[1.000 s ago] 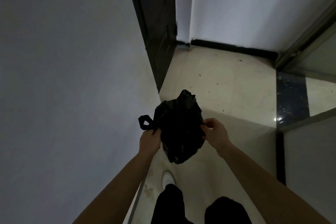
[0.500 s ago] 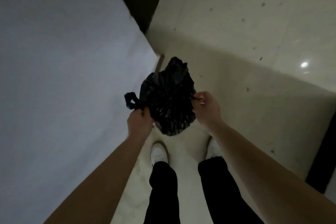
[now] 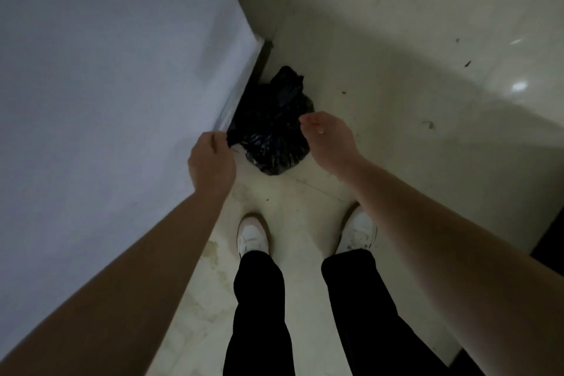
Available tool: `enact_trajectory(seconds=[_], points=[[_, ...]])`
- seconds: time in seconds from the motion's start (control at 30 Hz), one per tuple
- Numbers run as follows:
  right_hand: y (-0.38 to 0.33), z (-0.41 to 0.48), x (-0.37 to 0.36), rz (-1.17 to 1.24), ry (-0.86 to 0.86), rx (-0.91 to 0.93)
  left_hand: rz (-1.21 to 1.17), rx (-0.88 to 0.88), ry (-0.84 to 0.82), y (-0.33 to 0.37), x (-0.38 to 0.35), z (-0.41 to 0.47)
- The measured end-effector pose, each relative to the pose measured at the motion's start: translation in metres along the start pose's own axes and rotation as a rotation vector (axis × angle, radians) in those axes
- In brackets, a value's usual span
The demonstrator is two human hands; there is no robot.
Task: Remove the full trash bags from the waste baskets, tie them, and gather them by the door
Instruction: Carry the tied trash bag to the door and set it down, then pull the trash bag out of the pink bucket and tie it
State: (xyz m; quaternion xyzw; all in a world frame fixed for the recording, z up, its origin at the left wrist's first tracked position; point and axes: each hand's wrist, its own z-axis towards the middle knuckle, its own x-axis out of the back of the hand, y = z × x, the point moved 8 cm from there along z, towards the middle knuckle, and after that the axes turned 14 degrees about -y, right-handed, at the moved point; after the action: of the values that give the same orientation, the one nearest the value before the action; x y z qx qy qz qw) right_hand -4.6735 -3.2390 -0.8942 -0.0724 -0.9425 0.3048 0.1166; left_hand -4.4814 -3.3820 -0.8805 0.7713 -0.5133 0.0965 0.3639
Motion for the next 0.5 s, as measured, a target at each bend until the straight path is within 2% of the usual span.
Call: enact_trajectory(seconds=[0.1,0.17,0.3,0.5], points=[[-0.046,-0.04,0.039,-0.13,0.113,0.086,0.236,-0.247,0.047,0.072,0.024,-0.044],[-0.085,-0.083,0.079,-0.255,0.252,0.171,0.333,-0.491,0.101,0.135,0.047,-0.084],[-0.165,-0.189,0.146,-0.481,0.499,0.318,0.491,-0.867,0.15,0.255,0.091,-0.176],[-0.275,-0.397,0.235,-0.615,0.897,0.415,0.696,-1.232,0.377,0.422,0.175,-0.358]])
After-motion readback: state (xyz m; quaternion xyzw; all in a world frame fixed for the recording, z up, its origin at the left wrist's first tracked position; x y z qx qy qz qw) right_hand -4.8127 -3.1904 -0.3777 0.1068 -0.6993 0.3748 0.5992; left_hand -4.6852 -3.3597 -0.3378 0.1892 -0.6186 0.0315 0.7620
